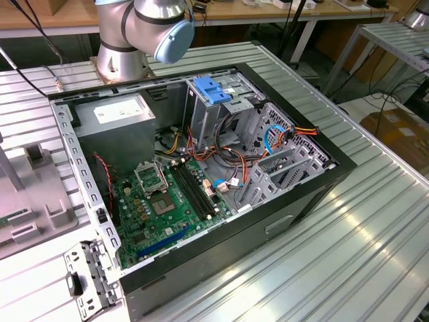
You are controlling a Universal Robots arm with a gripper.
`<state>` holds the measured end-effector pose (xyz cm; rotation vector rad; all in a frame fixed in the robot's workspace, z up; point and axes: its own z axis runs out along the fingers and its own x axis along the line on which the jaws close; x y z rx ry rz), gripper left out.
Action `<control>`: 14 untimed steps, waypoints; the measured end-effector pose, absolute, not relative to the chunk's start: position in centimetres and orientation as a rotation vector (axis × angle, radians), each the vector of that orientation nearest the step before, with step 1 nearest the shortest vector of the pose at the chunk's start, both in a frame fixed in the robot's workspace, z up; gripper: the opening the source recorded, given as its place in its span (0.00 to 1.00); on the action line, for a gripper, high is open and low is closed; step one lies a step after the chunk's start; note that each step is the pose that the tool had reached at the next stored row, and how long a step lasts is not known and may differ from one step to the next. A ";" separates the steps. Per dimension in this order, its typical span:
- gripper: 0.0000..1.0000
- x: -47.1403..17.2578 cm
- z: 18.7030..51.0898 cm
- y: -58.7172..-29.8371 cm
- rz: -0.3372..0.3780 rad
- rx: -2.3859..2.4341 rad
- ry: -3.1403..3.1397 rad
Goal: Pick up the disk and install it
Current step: 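Pick up the disk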
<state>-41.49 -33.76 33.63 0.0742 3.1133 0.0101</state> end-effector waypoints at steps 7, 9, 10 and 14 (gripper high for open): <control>0.11 -41.5 33.6 -33.8 0.011 0.005 3.114; 0.11 -41.5 33.6 -33.8 0.012 -0.029 3.114; 0.11 -41.5 33.6 -33.8 0.012 -0.046 3.114; 0.11 -41.5 33.6 -33.8 0.013 -0.135 3.112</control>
